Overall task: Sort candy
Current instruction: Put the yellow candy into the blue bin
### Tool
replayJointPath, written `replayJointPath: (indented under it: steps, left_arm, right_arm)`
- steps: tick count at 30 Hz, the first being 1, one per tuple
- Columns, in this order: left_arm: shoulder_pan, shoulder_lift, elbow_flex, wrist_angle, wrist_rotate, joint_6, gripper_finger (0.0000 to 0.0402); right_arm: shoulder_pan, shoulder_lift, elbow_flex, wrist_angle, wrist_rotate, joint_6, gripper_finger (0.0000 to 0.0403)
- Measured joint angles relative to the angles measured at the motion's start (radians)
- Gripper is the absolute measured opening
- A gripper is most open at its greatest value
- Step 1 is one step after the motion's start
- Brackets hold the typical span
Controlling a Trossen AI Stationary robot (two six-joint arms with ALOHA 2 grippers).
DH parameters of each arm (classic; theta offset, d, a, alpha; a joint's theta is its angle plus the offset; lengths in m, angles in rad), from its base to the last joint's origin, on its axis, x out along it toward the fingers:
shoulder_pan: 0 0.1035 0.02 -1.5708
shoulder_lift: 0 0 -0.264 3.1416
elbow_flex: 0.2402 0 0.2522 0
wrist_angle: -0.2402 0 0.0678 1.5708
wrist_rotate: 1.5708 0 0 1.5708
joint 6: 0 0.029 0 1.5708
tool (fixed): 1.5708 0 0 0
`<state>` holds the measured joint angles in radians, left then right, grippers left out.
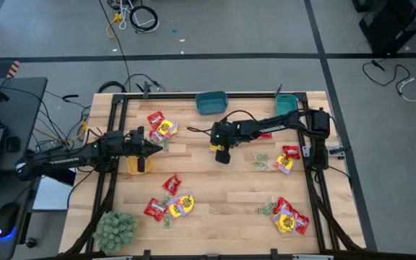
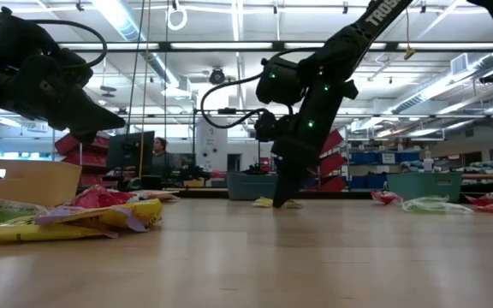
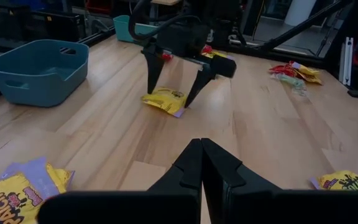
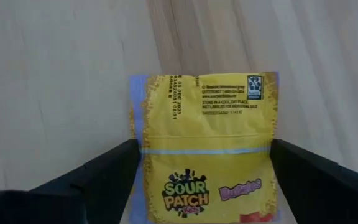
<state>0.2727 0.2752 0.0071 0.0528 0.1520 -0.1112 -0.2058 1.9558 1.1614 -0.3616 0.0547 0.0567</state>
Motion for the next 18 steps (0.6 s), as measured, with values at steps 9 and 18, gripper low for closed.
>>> replayJointPath:
  steps: [9,18]
  left_arm:
    - [0.0,0.0,0.0,0.0,0.001,0.002,0.0008]
    - [0.0,0.0,0.0,0.003,0.001,0.001,0.0008]
  right_arm:
    - [-0.005,-0.023,0.023,-0.034,0.007,-0.005,0.0135]
    - [-0.085,-0.024,0.208,-0.114,0.043,-0.085,0.003]
